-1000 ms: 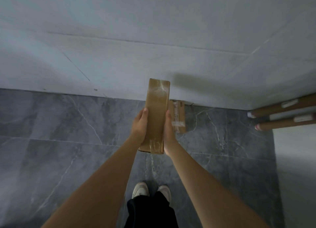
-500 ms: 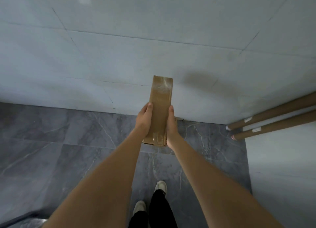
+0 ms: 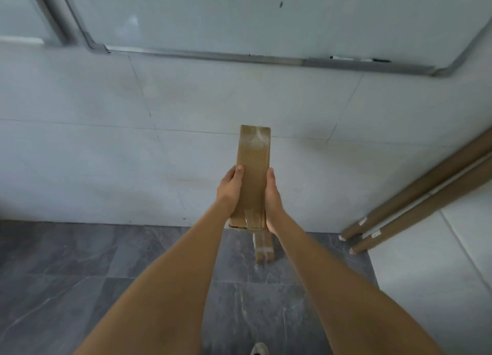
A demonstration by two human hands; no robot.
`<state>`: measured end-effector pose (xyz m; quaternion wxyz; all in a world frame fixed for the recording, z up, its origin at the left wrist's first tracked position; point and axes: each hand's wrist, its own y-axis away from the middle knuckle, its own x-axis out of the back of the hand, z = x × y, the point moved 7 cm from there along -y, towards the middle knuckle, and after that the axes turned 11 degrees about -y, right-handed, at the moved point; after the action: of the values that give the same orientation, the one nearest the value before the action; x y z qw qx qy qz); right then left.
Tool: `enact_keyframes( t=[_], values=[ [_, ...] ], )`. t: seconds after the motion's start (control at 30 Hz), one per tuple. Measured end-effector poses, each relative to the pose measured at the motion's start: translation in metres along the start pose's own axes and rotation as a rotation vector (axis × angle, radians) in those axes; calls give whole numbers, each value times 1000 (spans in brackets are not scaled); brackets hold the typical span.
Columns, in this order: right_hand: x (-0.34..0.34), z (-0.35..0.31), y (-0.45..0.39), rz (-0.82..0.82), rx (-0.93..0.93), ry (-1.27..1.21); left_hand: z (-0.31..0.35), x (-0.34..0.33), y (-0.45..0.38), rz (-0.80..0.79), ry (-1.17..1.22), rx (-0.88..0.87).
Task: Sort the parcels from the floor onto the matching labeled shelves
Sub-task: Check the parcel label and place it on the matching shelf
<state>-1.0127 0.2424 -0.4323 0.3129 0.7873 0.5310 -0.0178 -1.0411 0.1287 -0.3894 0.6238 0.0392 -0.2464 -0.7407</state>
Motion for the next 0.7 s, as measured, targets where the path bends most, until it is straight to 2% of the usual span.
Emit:
enact_keyframes(
  t=[0.3,0.57,0.7],
  values=[
    [-56,-81,13,-86,180,11,107,49,45,88,-15,-159],
    [-99,-174,90,-288,253,13,186,75,91,57,-60,-298],
    [-123,-218,117,-333,318,0,238,91,116,83,-51,-389]
  ],
)
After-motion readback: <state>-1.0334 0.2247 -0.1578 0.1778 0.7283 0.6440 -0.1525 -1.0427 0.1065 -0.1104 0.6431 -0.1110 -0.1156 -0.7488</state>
